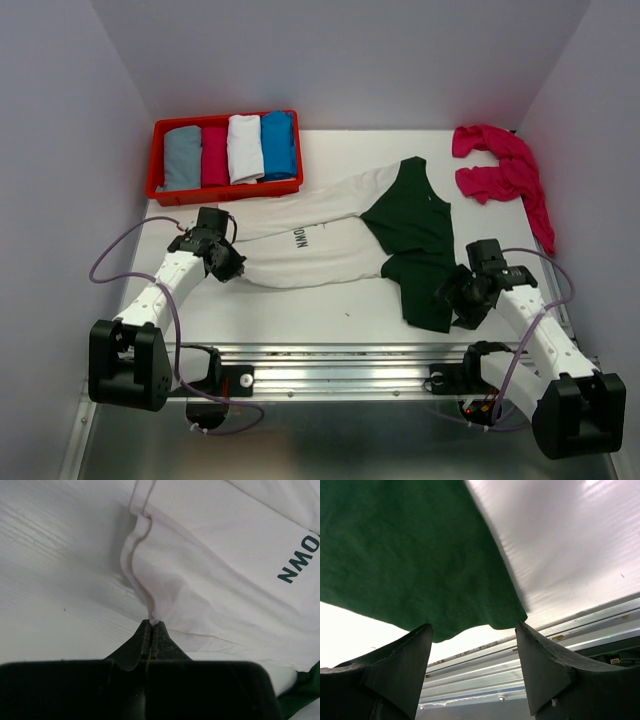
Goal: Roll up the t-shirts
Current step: Fold the T-shirt at the center of the board.
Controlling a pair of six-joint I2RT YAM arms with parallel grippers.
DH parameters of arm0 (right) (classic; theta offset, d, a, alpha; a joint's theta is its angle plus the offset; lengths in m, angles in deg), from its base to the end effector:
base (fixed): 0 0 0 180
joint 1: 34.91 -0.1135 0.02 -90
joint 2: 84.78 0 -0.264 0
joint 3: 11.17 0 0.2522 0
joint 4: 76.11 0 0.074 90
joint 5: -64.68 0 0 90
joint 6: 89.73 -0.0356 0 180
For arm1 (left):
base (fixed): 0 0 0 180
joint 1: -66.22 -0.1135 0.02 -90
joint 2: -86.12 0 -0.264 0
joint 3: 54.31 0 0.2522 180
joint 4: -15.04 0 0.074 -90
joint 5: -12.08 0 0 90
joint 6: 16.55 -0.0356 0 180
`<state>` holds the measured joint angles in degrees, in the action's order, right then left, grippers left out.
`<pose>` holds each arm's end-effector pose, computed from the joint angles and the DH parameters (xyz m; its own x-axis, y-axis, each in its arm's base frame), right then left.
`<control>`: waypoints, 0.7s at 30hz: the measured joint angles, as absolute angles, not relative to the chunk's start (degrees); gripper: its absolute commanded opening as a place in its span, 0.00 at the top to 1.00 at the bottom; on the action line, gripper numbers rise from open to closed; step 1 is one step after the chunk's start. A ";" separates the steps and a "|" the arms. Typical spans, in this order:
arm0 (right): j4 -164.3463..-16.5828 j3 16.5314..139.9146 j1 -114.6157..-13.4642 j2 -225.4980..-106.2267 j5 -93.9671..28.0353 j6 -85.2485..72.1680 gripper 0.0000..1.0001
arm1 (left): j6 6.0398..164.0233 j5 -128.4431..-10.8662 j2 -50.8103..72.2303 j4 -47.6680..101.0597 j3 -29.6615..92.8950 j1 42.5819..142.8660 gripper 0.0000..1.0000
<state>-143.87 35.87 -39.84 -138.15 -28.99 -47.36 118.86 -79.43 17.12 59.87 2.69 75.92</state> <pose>0.1424 0.0146 0.1922 -0.7220 0.6778 -0.1393 0.6383 0.7301 0.2440 0.2289 -0.0382 0.2158 -0.6891 -0.6044 -0.3998 -0.4793 0.7939 -0.3741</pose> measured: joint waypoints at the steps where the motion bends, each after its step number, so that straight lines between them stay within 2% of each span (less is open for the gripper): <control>1: -143.87 35.52 -39.84 -138.04 -28.70 -47.78 0.30 | 118.66 -79.28 17.12 59.85 2.71 75.92 1.00; 6: -142.95 32.57 -39.84 -139.26 -27.65 -49.72 0.34 | 117.88 -78.50 17.12 59.76 2.71 75.92 1.00; 9: -142.03 30.77 -39.84 -140.57 -27.11 -50.40 0.40 | 117.59 -78.34 17.12 59.72 2.71 75.92 1.00; 12: -141.40 30.53 -39.84 -140.83 -25.93 -51.01 0.55 | 117.44 -78.34 17.12 59.72 2.71 75.92 1.00; 13: -140.74 30.47 -39.84 -140.83 -25.69 -51.10 0.66 | 117.42 -78.32 17.12 59.72 2.71 75.92 1.00; 15: -139.32 29.96 -39.84 -140.83 -25.34 -51.30 0.76 | 117.42 -78.30 17.12 59.72 2.71 75.92 1.00; 16: -138.80 29.64 -39.84 -140.79 -25.20 -51.58 0.89 | 117.44 -78.30 17.12 59.72 2.71 75.92 1.00; 17: -138.60 29.42 -39.84 -140.68 -25.07 -51.80 0.95 | 117.42 -78.23 17.12 59.72 2.71 75.92 1.00; 18: -138.58 29.33 -39.84 -140.40 -24.66 -52.19 0.99 | 117.42 -78.28 17.12 59.74 2.71 75.92 1.00; 21: -138.27 29.31 -39.84 -139.00 -23.65 -52.91 0.99 | 117.42 -78.32 17.15 59.80 2.71 75.92 1.00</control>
<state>-138.27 29.31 -39.84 -139.00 -23.65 -52.91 117.42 -78.32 17.15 59.80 2.71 75.92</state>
